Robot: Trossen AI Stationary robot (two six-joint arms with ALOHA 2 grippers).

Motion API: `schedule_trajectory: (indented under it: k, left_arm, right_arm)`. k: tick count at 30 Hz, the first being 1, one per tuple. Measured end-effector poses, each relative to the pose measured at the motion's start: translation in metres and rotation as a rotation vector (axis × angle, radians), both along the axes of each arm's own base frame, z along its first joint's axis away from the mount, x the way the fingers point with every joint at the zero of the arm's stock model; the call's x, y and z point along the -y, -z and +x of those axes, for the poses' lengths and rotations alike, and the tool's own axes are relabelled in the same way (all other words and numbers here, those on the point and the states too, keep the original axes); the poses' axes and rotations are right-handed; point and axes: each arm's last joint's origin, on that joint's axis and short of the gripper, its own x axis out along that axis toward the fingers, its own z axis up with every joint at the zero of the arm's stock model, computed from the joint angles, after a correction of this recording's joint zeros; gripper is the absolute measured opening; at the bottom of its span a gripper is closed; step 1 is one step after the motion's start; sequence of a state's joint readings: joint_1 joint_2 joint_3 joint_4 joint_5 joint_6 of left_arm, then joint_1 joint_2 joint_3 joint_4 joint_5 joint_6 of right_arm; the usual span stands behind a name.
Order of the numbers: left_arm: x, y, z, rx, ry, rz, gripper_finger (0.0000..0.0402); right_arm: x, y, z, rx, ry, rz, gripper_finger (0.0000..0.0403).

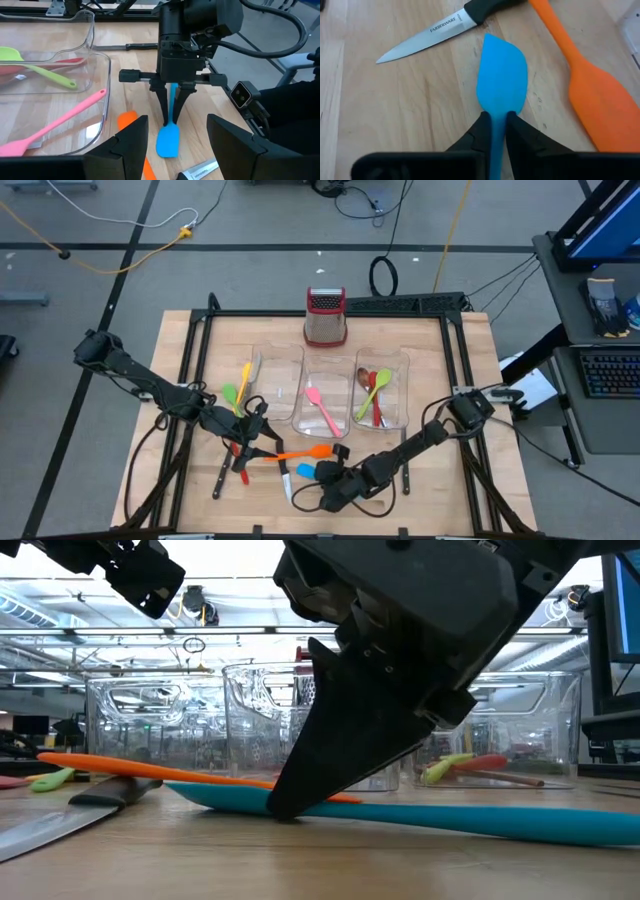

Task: Pick & Place Kitchen Items
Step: Put the blue spatula into the middle transparent bin

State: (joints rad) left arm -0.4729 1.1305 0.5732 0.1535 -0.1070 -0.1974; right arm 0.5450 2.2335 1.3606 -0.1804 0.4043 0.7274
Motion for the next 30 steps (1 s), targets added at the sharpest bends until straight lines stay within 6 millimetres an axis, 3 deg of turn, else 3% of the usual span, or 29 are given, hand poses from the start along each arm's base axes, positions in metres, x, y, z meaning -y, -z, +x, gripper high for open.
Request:
schedule_trajectory:
  k: [23, 30]
  left_arm:
    - [0.0, -0.001, 0.0, 0.001, -0.009, -0.026, 0.0207]
    - [0.0, -0.001, 0.0, 0.003, -0.009, -0.027, 0.0207]
  right_arm:
    - [-0.009, -0.045, 0.006, 0.171, -0.047, 0.074, 0.0001]
    - [-0.009, -0.046, 0.006, 0.173, -0.053, 0.067, 0.0001]
